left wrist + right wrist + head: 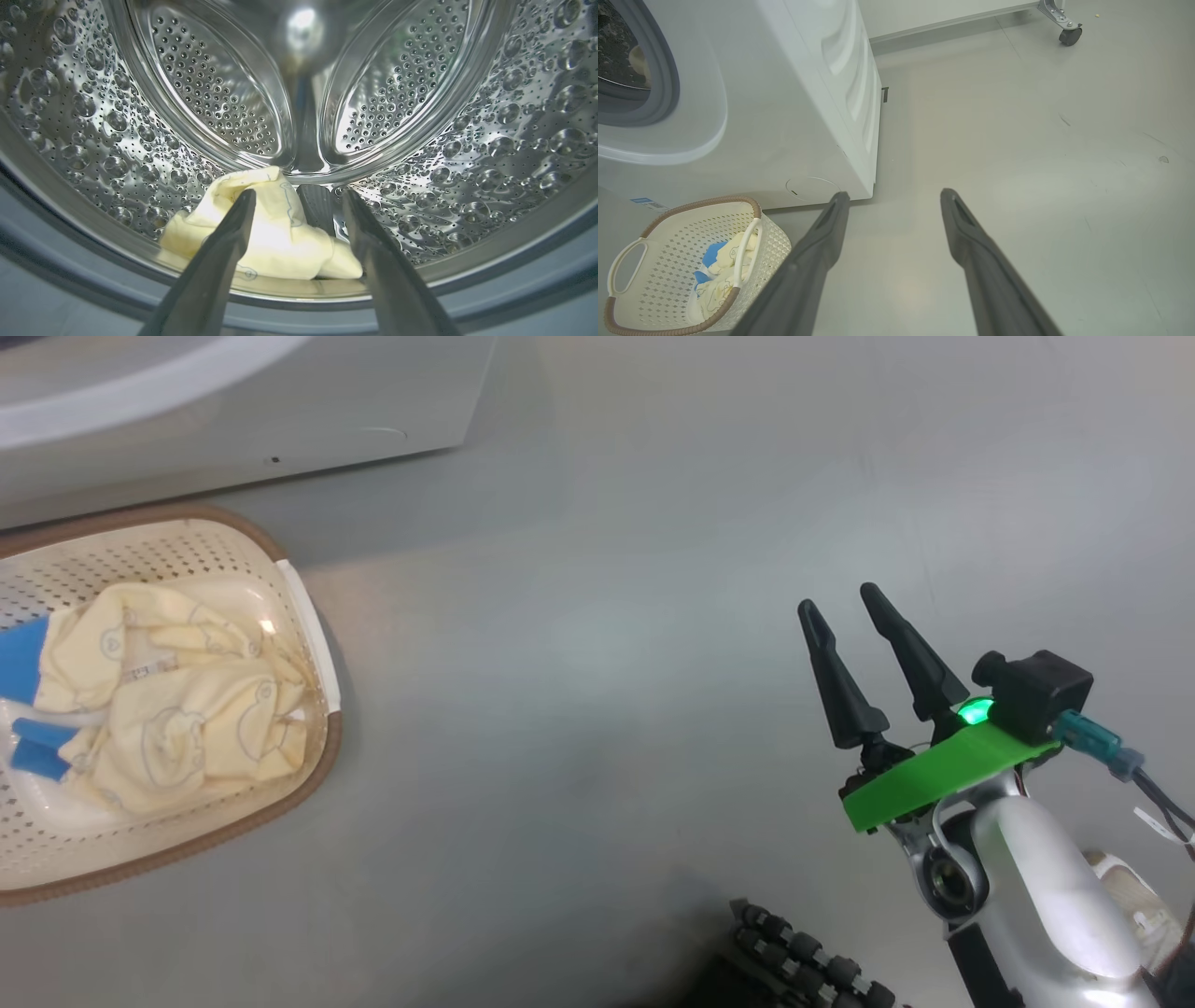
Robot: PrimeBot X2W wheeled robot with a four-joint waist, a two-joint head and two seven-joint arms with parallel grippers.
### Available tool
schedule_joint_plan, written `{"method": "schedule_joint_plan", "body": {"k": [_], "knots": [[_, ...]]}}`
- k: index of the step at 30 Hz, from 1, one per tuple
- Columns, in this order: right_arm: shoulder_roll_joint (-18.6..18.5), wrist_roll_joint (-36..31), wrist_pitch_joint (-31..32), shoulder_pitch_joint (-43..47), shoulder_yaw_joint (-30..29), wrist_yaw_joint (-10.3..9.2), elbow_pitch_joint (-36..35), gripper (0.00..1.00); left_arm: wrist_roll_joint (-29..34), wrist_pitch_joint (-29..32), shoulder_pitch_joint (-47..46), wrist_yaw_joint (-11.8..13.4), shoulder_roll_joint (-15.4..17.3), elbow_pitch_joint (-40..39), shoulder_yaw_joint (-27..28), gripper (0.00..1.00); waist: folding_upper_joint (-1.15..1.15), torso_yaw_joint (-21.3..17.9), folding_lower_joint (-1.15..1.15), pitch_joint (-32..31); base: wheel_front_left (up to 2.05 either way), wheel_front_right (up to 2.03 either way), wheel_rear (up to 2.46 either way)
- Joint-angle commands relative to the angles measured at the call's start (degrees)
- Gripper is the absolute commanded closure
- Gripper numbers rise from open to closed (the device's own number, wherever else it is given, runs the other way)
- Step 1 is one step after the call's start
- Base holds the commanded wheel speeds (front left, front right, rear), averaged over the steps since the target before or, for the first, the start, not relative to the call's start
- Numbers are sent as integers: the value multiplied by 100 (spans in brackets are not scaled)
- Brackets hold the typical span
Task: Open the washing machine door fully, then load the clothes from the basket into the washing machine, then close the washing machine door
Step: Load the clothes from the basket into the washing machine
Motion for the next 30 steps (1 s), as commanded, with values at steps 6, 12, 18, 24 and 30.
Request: {"method": "schedule_joint_plan", "body": {"k": [6,12,18,24,30], "knots": [[-66,-216,-47,60,-160,-1,5,0,46,-37,1012,276,-116,-915,255,0,0,484,0,-556,0,0,0],[-66,-446,52,123,-455,-1,-11,0,72,-37,1887,458,-431,-1658,482,0,0,826,0,-887,0,0,0],[-66,-701,265,328,-759,-1,-72,0,238,-38,3148,601,-757,-2590,670,0,0,1118,0,-1454,0,0,0],[-66,-947,534,599,-927,-1,-218,0,419,-38,4633,743,-996,-3462,862,0,0,1295,0,-2051,0,0,0],[-66,-1156,821,876,-1060,-1,-433,0,606,-38,5899,915,-1058,-4262,1113,0,0,1459,0,-2527,0,0,0]]}}
